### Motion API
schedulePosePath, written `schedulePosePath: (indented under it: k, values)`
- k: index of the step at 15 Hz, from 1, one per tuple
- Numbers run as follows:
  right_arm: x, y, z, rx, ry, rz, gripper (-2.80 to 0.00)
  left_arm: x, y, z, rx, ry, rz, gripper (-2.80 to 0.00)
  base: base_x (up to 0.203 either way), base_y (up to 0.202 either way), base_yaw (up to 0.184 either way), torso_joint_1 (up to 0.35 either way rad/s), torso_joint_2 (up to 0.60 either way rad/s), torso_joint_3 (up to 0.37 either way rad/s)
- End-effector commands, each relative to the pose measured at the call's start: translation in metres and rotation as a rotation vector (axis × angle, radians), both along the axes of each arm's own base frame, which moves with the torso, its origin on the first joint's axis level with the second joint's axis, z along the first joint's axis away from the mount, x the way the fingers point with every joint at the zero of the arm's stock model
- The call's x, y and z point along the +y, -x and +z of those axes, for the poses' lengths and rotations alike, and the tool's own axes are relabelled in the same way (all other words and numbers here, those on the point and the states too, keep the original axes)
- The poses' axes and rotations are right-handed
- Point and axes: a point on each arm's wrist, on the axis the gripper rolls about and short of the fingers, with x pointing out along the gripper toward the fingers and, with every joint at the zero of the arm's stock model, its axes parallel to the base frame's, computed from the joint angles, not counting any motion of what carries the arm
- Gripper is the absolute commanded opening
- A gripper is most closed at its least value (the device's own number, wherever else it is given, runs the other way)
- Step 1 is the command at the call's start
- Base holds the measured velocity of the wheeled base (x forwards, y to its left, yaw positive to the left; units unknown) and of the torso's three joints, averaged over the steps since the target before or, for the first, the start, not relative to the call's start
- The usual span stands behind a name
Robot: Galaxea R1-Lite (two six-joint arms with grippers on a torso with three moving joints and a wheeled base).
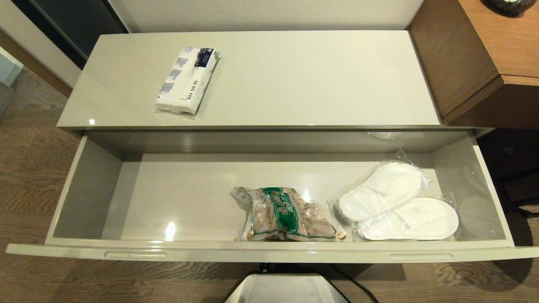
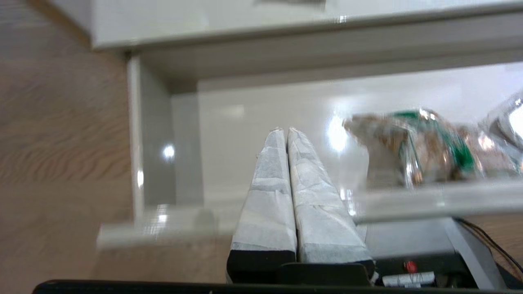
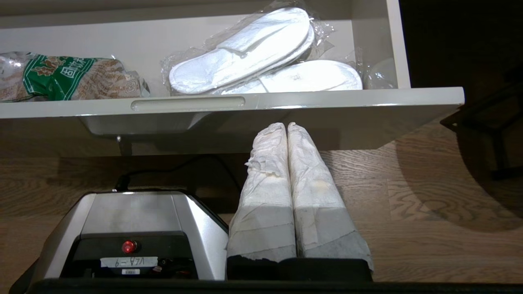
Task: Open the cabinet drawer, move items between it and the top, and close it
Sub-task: Pick up the tissue on the table
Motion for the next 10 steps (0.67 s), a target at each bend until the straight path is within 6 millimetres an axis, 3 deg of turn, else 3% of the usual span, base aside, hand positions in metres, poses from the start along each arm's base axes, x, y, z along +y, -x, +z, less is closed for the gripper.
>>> schedulePosePath:
  k: [1, 7, 10]
  values:
    - [0.0, 0.001, -0.001, -0.016, 0.0, 0.0, -2.8, -0.005, -0.094, 0.003, 0.11, -0.013, -0.036, -2.8, 0.0, 0.0, 0.0, 0.0, 0.0, 0.0]
    - [0.0, 0.001, 0.0, -0.018, 0.0, 0.0, -2.8, -0.045, -0.266, -0.01, 0.009, -0.063, -0.004, -2.8, 0.0, 0.0, 0.0, 0.0, 0.0, 0.0]
    - [0.0, 0.001, -0.001, -0.016, 0.0, 0.0, -2.8, -0.067, -0.324, 0.004, -0.12, -0.047, 0.037, -2.8, 0.0, 0.0, 0.0, 0.0, 0.0, 0.0]
